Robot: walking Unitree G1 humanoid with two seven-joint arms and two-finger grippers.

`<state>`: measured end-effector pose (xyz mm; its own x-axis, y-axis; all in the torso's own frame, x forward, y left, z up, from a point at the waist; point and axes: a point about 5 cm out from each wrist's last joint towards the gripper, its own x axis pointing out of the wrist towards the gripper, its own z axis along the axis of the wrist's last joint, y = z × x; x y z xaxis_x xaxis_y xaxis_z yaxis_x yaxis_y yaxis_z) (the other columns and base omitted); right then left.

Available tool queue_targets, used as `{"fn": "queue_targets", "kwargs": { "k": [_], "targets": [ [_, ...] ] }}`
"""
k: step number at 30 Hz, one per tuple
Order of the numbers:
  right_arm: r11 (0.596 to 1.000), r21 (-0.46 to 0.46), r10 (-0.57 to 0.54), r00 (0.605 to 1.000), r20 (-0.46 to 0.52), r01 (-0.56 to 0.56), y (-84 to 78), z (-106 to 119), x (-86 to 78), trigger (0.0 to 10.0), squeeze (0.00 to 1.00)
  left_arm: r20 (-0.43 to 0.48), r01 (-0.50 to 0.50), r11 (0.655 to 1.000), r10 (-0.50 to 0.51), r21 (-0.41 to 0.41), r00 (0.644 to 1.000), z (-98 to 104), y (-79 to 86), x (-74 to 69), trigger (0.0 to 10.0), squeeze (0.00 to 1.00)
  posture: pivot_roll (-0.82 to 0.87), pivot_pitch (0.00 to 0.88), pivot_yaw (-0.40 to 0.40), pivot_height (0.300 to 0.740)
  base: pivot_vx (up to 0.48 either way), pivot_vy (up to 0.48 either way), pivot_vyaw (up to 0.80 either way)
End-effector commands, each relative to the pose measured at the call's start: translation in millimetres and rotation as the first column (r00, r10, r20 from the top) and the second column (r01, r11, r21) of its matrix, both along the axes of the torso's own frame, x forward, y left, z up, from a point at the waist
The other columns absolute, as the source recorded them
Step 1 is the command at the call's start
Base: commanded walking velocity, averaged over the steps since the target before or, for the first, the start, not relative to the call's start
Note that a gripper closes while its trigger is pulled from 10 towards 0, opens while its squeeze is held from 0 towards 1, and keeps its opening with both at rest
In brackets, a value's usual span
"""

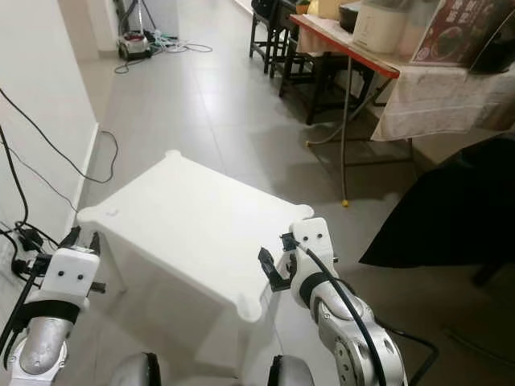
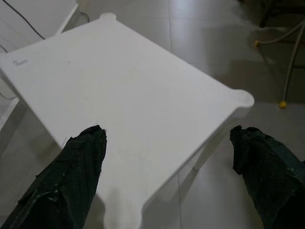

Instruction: Building children table

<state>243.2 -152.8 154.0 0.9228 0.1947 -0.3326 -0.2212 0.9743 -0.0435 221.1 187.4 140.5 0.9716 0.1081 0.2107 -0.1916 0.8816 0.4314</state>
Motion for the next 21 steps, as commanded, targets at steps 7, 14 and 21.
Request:
{"fn": "queue_targets", "kwargs": {
  "k": [7,14,21],
  "targets": [
    [0.999,-0.007,0.035,0.997,0.065,-0.035,8.4,10.2,3.9,10.0,0.00,-0.053,-0.016,0.999,0.014,-0.031,0.998,-7.0,5.2,-0.6,10.0,0.00,-0.03,0.000,-0.057,0.660,0.000,0.000,0.00],
    [1.000,-0.002,0.028,0.997,0.066,-0.028,2.5,12.9,2.3,10.0,0.00,-0.069,-0.011,0.999,0.008,-0.034,0.998,-10.7,4.5,-4.7,10.0,0.00,-0.03,0.000,-0.053,0.685,0.000,0.000,0.00],
    [0.999,0.003,0.032,0.997,0.076,-0.033,5.3,14.0,4.2,10.0,0.00,-0.078,0.003,0.999,-0.006,-0.038,0.997,-11.7,1.6,-5.2,10.0,0.00,-0.03,0.000,-0.051,0.715,0.000,0.000,0.00]
  ]
}}
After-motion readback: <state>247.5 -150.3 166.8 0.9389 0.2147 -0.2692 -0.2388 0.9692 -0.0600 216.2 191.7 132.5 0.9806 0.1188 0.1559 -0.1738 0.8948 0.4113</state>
